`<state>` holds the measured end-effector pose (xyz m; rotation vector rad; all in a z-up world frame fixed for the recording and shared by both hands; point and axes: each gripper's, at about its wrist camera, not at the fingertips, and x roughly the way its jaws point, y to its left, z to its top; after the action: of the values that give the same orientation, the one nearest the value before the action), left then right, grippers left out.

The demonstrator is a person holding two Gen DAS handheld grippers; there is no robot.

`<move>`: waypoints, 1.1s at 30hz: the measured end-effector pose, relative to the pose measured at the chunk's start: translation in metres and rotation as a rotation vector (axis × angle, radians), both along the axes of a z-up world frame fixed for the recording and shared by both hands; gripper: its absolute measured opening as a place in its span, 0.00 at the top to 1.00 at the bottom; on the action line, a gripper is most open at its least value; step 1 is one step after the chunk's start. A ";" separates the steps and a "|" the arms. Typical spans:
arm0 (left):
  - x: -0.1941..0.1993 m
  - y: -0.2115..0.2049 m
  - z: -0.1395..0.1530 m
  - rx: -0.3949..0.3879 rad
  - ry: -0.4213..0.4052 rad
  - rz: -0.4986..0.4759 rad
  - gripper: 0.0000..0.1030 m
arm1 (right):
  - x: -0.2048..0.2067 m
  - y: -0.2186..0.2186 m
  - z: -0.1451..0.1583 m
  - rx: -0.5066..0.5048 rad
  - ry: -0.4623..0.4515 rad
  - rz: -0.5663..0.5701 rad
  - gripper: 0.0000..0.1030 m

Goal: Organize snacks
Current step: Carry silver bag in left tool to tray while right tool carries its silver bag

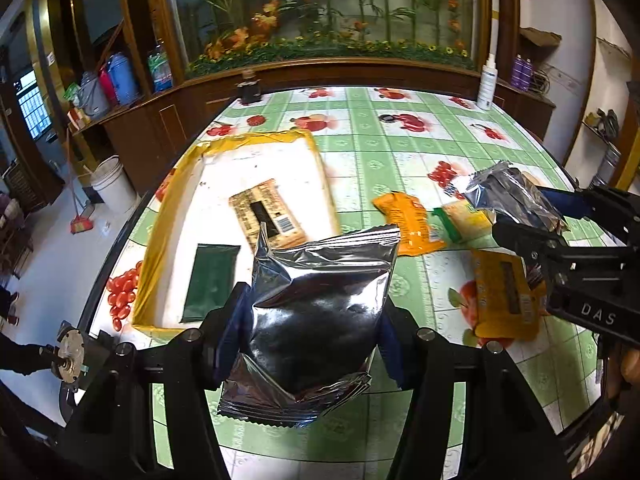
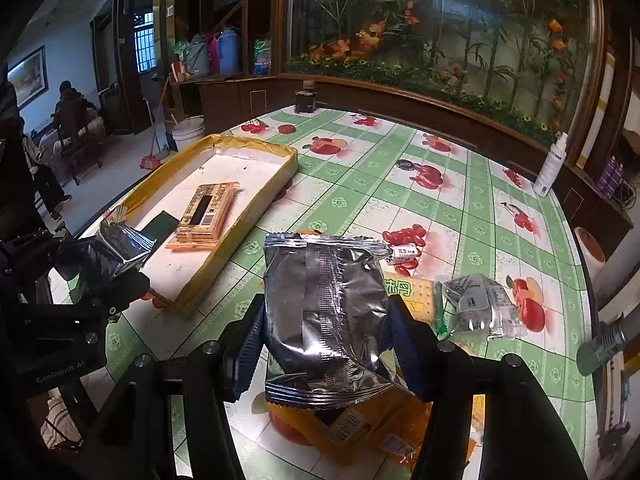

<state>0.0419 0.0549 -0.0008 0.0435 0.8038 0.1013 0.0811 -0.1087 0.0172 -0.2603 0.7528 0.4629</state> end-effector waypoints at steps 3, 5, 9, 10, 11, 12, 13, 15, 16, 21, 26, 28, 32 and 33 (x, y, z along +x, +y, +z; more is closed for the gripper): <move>0.002 0.007 0.001 0.001 -0.004 0.020 0.44 | 0.001 0.012 0.000 -0.015 -0.002 0.016 0.42; 0.004 0.013 0.001 -0.004 -0.003 0.026 0.44 | 0.003 0.017 0.001 -0.025 -0.004 0.024 0.42; 0.007 0.022 0.000 -0.019 0.004 0.040 0.44 | 0.005 0.029 0.001 -0.037 -0.006 0.042 0.42; 0.007 0.024 0.000 -0.022 0.005 0.044 0.44 | 0.006 0.031 0.001 -0.039 -0.005 0.046 0.42; 0.008 0.027 0.000 -0.023 0.005 0.048 0.44 | 0.007 0.034 0.000 -0.041 -0.003 0.050 0.42; 0.009 0.029 0.001 -0.024 0.005 0.051 0.44 | 0.008 0.037 0.000 -0.046 -0.004 0.054 0.42; 0.009 0.031 0.000 -0.027 0.005 0.054 0.44 | 0.009 0.039 0.000 -0.050 -0.004 0.058 0.42; 0.011 0.036 0.000 -0.034 0.009 0.062 0.44 | 0.011 0.044 -0.001 -0.055 -0.002 0.066 0.42; 0.012 0.038 0.000 -0.037 0.011 0.066 0.44 | 0.012 0.047 -0.001 -0.058 -0.003 0.070 0.42; 0.016 0.048 -0.003 -0.049 0.019 0.090 0.44 | 0.015 0.060 0.002 -0.062 -0.010 0.089 0.42; 0.020 0.056 -0.004 -0.055 0.025 0.109 0.44 | 0.020 0.076 0.007 -0.072 -0.027 0.114 0.42; 0.021 0.059 -0.004 -0.056 0.024 0.117 0.44 | 0.021 0.082 0.008 -0.077 -0.033 0.123 0.42; 0.023 0.066 -0.005 -0.059 0.027 0.130 0.44 | 0.028 0.093 0.008 -0.083 -0.036 0.135 0.42; 0.024 0.068 -0.005 -0.062 0.027 0.134 0.44 | 0.029 0.095 0.008 -0.084 -0.037 0.137 0.42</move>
<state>0.0657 0.1232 -0.0060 -0.0676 0.8360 0.2031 0.1098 -0.0139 0.0256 -0.3996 0.7223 0.5552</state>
